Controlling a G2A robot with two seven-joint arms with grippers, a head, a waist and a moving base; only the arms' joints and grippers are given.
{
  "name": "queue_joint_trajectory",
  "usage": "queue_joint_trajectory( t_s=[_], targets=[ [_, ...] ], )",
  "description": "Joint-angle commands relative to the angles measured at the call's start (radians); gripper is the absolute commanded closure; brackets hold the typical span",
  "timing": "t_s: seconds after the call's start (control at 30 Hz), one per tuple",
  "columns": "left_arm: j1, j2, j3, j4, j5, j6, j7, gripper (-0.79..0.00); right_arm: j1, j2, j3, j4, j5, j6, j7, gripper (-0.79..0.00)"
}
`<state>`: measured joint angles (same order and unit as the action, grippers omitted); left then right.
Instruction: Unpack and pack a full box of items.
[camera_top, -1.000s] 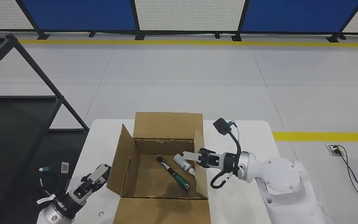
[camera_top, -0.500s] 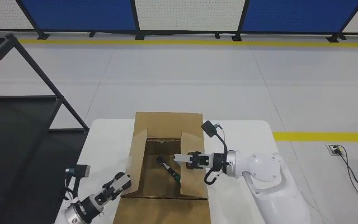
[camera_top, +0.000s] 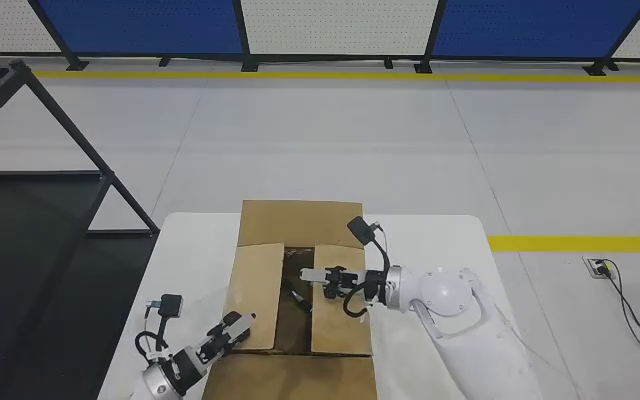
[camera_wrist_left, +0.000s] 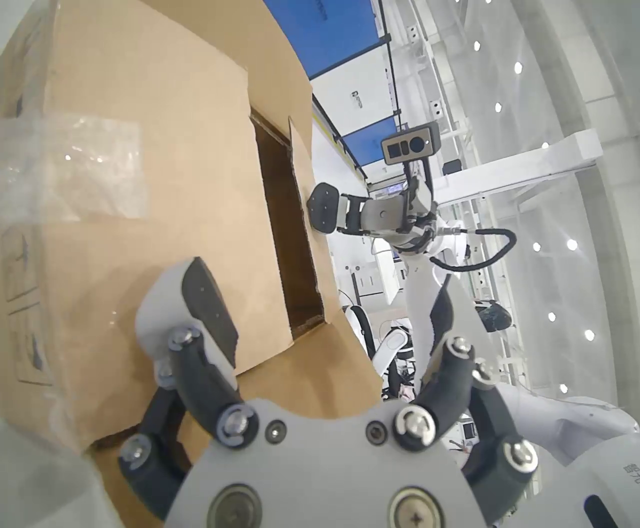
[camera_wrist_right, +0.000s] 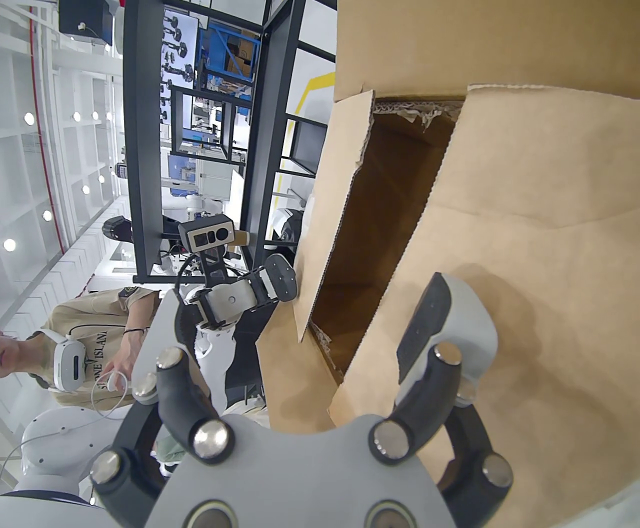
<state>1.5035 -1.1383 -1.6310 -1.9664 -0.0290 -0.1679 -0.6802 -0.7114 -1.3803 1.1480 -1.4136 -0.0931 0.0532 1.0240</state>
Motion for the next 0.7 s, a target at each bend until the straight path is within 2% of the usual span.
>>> queue_joint_trajectory(
  t_s=[0.0,0.23,0.4,0.67],
  targets=[
    [0.000,0.000,0.000,0.000,0.000,0.000,0.000,-0.785,0.000,0.000,0.000,0.000,0.000,-0.001,0.000,-0.785],
    [0.000,0.000,0.000,0.001,0.000,0.002,-0.001,-0.785,-0.004,0.000,0.001,0.002,0.001,0.002,-0.006,-0.785],
    [-0.014,0.003,0.002,0.005,0.030,0.033,0.009,-0.785,-0.001,0.000,-0.018,0.025,-0.006,0.045,-0.026,-0.785],
    [-0.037,0.011,0.022,0.028,0.081,0.075,-0.038,-0.785,0.018,0.001,-0.042,0.051,-0.008,0.072,-0.026,-0.785]
  ],
)
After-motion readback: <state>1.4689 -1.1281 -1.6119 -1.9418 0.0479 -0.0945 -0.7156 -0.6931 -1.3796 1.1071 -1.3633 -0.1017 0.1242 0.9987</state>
